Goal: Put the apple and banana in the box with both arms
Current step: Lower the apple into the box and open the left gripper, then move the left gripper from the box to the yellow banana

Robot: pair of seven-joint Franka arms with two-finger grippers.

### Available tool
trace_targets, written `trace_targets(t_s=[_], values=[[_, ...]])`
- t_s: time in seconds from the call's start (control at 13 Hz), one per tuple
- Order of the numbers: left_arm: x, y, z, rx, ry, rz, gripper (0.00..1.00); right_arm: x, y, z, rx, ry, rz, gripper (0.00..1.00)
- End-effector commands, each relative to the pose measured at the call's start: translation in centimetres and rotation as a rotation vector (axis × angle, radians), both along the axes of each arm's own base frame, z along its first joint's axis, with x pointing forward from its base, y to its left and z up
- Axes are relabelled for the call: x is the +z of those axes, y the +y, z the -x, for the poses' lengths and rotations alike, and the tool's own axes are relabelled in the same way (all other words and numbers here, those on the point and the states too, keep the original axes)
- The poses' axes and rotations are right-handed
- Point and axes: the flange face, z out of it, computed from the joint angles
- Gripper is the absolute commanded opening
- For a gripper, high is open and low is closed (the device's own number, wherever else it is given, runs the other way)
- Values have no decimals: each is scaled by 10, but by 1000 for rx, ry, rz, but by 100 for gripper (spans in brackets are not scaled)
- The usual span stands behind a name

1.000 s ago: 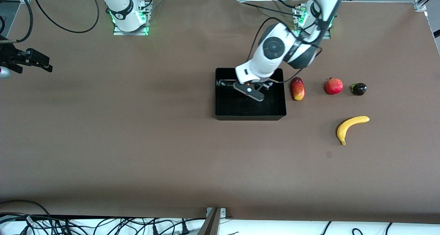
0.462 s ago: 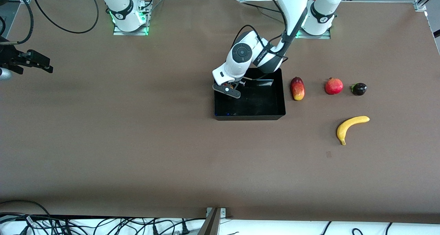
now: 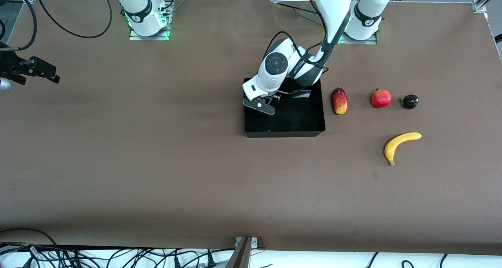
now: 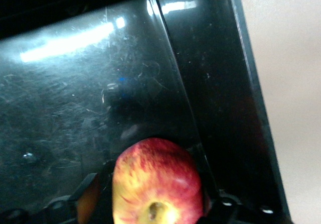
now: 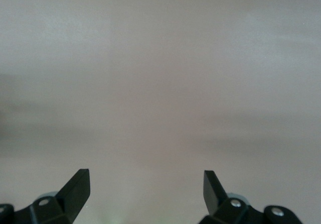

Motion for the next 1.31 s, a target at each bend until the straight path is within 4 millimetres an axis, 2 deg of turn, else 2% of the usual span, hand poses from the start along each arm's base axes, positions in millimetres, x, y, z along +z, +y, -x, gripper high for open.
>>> trace_targets(t_s=[0.0,0.15,0.31,0.38,0.62,0.77,0.85,0.92,1.23], values=[[36,7,-5,17,-9,24,100,2,-2,-1,-7,-8,8,100],[74,41,-35,66,-10,33,100,2,-2,-1,-7,-8,8,100],[116,89,-64,58,-5,36,100,5,-4,-1,-11,-14,10,100],[131,117,-77,50,9,32,100,4,-5,-4,-13,-14,10,100],[152,226,-119,12,44,43,100,3,-3,-5,-8,-13,10,100],[148,284,-136,-77,50,60,100,4,-2,-5,-4,-14,10,100],[138,319,-143,-106,50,43,100,3,-1,-5,-4,-13,8,100],[125,345,-148,-158,46,5,100,3,-2,-5,-7,-13,8,100],[80,423,-158,-324,28,-102,100,3,-2,-5,-7,-11,8,100]])
